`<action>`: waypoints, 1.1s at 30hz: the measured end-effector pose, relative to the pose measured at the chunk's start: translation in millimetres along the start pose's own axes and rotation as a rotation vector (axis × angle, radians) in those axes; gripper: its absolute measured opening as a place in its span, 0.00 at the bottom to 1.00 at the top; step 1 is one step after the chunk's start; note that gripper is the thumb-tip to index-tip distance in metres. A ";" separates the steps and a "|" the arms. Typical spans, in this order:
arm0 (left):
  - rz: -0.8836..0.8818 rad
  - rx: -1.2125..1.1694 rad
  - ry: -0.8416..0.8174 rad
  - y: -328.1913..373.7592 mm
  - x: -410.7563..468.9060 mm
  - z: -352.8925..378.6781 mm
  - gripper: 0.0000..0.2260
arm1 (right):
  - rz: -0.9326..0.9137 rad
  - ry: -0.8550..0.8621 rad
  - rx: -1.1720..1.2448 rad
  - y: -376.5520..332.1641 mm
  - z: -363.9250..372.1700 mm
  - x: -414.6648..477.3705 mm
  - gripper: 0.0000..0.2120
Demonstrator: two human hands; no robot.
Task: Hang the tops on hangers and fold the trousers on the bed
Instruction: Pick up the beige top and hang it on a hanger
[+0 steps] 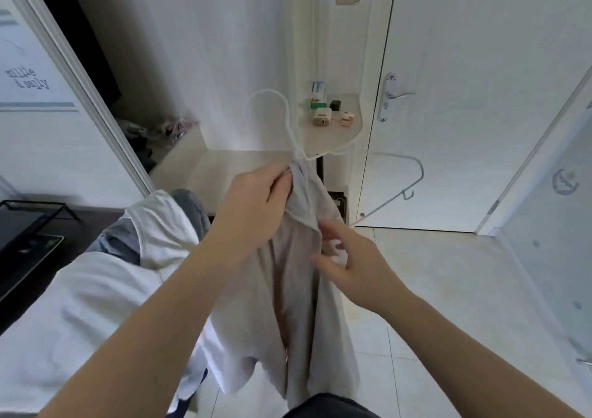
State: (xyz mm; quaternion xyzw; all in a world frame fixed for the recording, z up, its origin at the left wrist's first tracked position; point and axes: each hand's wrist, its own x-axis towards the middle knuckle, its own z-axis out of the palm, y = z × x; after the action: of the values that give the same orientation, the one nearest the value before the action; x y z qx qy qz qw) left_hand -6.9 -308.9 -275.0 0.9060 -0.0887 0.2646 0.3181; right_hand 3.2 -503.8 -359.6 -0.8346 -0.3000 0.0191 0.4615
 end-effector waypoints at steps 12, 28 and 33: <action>-0.237 -0.105 0.006 -43.7 -49.4 17.4 0.14 | 0.252 -0.457 0.145 70.2 23.5 -15.8 0.21; -0.261 -0.177 -0.309 -95.4 -78.9 -6.1 0.18 | 0.064 -0.352 -0.627 137.9 -32.3 -24.8 0.07; -0.275 -0.051 -0.442 -92.3 -85.0 9.2 0.17 | 0.032 -0.274 -0.600 116.5 -57.6 -13.4 0.07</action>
State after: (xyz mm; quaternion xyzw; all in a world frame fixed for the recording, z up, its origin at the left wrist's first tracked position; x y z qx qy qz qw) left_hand -44.3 -243.2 -375.5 0.9371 -0.0388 0.0123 0.3467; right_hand 66.3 -600.3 -420.9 -0.9276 -0.3385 0.0494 0.1502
